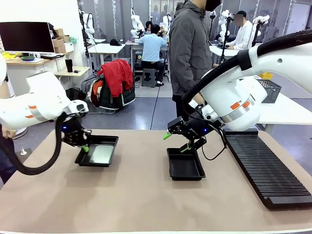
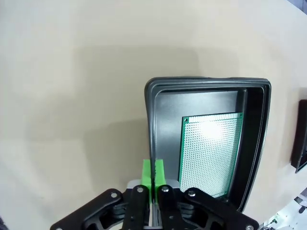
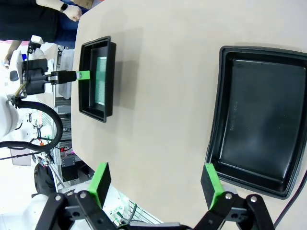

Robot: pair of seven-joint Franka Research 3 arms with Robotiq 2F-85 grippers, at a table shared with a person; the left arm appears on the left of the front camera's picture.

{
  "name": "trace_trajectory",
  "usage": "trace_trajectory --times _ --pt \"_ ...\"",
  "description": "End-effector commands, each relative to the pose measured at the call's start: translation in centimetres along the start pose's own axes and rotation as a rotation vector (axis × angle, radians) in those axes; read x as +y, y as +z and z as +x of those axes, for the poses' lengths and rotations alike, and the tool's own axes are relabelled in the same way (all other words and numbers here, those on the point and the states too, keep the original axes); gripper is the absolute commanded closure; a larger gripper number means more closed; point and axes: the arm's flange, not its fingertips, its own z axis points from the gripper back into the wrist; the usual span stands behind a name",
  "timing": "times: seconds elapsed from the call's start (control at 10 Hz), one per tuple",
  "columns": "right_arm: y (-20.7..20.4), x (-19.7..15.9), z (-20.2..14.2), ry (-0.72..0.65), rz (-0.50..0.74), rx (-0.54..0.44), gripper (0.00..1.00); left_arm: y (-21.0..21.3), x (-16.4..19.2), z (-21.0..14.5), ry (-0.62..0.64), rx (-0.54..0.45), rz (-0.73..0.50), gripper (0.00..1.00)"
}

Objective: Inspect and transfer BCBs to ESD trays.
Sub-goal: Pick up the ESD tray and place it on the left side of the table.

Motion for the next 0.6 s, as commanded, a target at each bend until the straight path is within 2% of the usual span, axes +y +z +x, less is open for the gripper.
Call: trace_trajectory --times 0.0,0.3,0.5 --pt "0.2 0.3 0.0 -0.011 -0.022 -0.001 0.00 1.2 4.3 -0.5 0.001 -0.003 -0.022 0.97" --pt "0.2 0.3 0.0 -0.011 -0.022 -0.001 0.00 2.1 10.9 -0.4 0.049 -0.004 -0.025 0.97" --pt "0.2 0.3 0.0 -0.011 -0.022 -0.001 0.00 1.9 13.2 -0.5 0.060 0.004 -0.026 0.97"
